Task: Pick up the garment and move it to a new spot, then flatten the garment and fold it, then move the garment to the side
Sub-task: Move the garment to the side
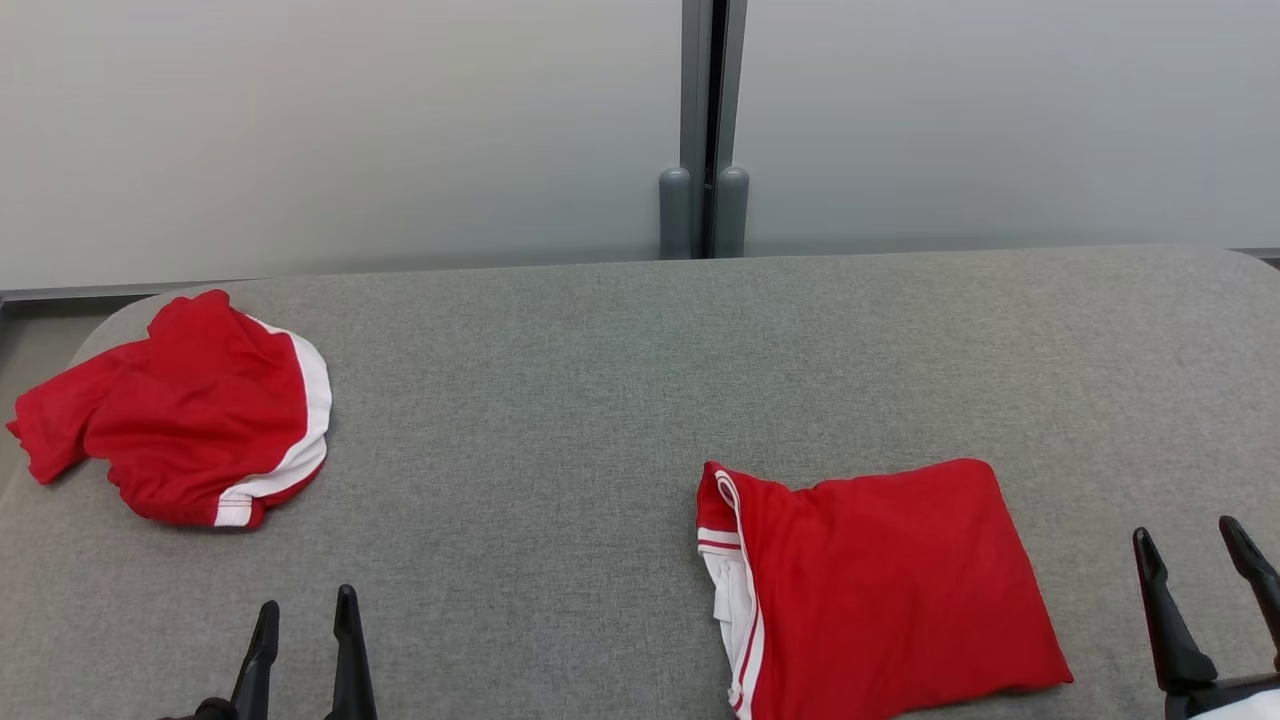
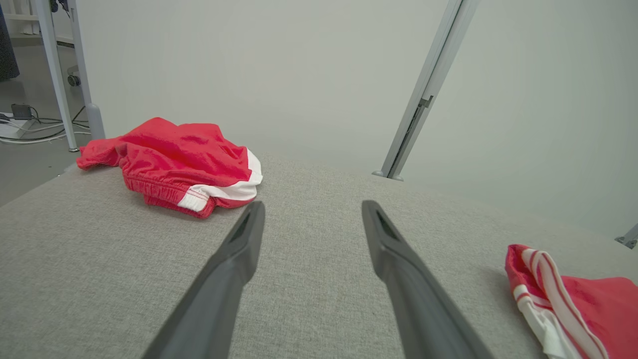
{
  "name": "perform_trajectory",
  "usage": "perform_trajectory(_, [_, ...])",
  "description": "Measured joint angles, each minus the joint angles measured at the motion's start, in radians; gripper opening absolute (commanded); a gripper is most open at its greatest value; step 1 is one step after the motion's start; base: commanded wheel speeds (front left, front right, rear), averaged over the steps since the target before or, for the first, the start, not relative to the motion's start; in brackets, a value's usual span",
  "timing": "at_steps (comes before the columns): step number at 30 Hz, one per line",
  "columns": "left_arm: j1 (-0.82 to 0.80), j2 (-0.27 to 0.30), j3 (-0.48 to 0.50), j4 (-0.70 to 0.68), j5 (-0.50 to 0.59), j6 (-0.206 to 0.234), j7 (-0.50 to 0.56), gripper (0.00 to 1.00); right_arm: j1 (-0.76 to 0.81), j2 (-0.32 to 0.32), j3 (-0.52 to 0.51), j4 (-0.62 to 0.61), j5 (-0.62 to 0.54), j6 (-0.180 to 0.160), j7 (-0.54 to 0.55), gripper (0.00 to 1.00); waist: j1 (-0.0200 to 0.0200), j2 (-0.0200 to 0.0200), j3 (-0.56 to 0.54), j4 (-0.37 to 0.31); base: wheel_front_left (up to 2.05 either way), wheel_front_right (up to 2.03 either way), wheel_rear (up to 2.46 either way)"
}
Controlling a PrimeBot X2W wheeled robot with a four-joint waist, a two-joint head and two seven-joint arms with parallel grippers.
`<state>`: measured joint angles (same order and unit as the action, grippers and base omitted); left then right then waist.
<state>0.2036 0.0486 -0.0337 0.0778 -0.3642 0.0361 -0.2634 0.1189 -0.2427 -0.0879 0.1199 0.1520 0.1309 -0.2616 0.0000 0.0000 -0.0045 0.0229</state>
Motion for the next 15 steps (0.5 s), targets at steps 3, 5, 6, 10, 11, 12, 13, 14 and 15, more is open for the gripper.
perform_trajectory(3, [0.0, 0.0, -0.003, -0.001, -0.002, 0.0, 0.0, 1.0, -0.023, 0.007, 0.031, 0.074, 0.044, 0.0, 0.0, 1.0, 0.0, 0.0001, 0.005, 0.003, 0.0, 0.0, 0.0])
perform_trajectory(5, [-0.002, 0.0, -0.009, -0.002, -0.004, 0.0, 0.0, 1.0, -0.057, 0.001, 0.092, 0.151, 0.097, 0.0, 0.0, 1.0, 0.0, 0.0, 0.013, 0.005, 0.0, 0.0, 0.0])
perform_trajectory(6, [-0.002, 0.0, -0.016, -0.002, -0.004, -0.001, 0.0, 1.0, -0.08, -0.014, 0.143, 0.19, 0.12, 0.0, 0.0, 1.0, 0.0, 0.0, 0.018, 0.006, 0.0, 0.0, 0.0])
perform_trajectory(10, [-0.03, -0.001, -0.037, 0.01, 0.001, -0.009, 0.0, 1.0, -0.218, -0.056, 0.279, 0.334, 0.221, 0.0, 0.097, 1.0, 0.0, 0.0, 0.057, 0.012, 0.0, 0.0, 0.0])
perform_trajectory(11, [-0.04, -0.001, -0.041, 0.01, 0.001, -0.009, 0.0, 1.0, -0.25, -0.06, 0.301, 0.366, 0.24, 0.0, 0.129, 1.0, 0.0, 0.0, 0.068, 0.014, 0.0, 0.0, 0.0])
perform_trajectory(12, [-0.048, 0.0, -0.044, 0.012, 0.001, -0.01, 0.0, 1.0, -0.278, -0.063, 0.322, 0.398, 0.26, 0.0, 0.156, 1.0, 0.0, 0.0, 0.077, 0.016, 0.0, 0.0, 0.0])
perform_trajectory(13, [-0.052, 0.0, -0.048, 0.015, 0.001, -0.011, 0.0, 1.0, -0.3, -0.065, 0.337, 0.426, 0.282, 0.0, 0.179, 1.0, -0.0001, 0.0, 0.086, 0.019, 0.0, 0.0, 0.0])
perform_trajectory(14, [-0.053, -0.001, -0.051, 0.019, 0.002, -0.013, 0.0, 1.0, -0.317, -0.069, 0.354, 0.454, 0.298, 0.0, 0.199, 1.0, 0.0, 0.0, 0.092, 0.024, 0.0, 0.0, 0.0])
perform_trajectory(15, [-0.054, -0.001, -0.053, 0.021, 0.002, -0.013, 0.0, 1.0, -0.329, -0.071, 0.37, 0.479, 0.319, 0.0, 0.223, 1.0, 0.0, 0.0, 0.096, 0.03, 0.0, 0.0, 0.0])
